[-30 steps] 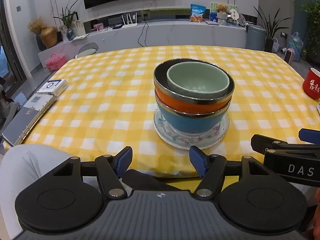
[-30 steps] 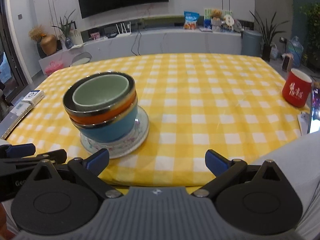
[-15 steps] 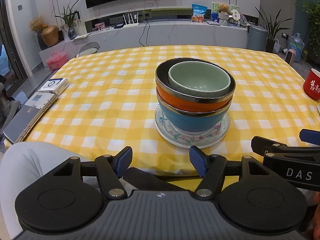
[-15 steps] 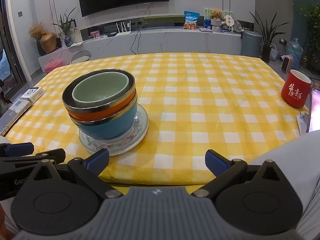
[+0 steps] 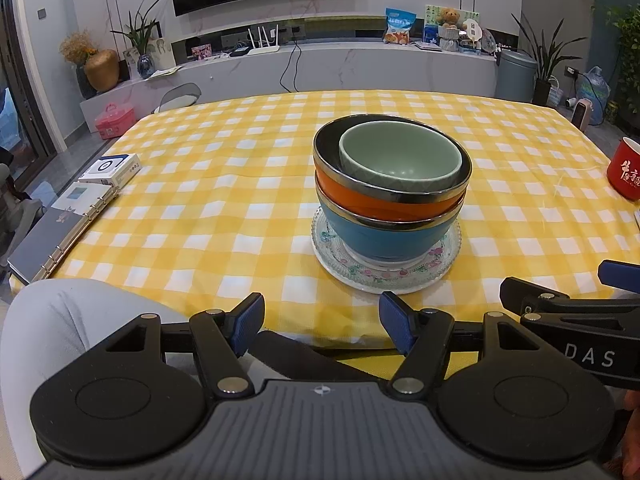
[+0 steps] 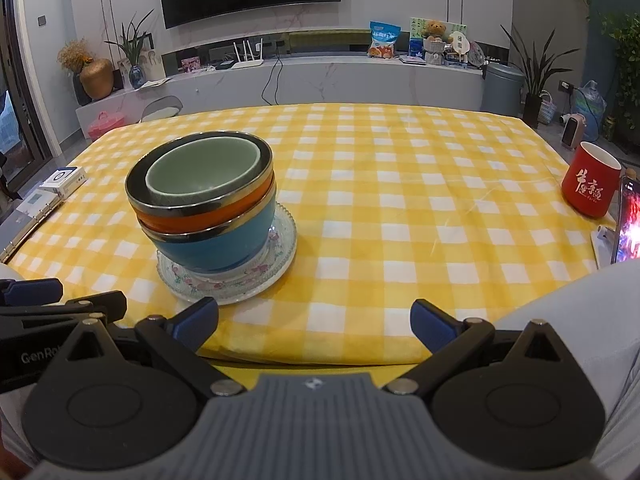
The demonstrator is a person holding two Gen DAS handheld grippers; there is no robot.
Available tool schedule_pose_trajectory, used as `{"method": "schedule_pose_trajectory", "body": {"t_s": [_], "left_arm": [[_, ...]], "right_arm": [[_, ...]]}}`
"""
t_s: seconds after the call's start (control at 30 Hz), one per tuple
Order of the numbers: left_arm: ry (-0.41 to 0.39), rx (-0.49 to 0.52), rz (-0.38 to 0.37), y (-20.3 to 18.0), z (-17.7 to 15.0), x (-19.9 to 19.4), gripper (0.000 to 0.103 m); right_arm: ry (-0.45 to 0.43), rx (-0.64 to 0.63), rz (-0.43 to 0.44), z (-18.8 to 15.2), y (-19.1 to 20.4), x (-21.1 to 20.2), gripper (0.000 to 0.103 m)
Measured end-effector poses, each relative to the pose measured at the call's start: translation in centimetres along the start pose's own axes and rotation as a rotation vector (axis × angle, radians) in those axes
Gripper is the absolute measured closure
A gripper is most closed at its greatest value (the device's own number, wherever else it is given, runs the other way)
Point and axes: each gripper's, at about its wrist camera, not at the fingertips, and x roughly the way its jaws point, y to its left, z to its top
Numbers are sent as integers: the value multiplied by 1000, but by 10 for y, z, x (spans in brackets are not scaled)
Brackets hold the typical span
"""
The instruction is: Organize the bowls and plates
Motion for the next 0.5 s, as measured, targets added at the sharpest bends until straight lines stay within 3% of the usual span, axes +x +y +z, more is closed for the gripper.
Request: {"method": "schedule_pose_trajectory", "body": {"t_s": [0.5], "left_arm": [[-6,4,2,0,-1,-2,26]], "right_arm": [[4,-9,-5,-2,0,1,3]]}}
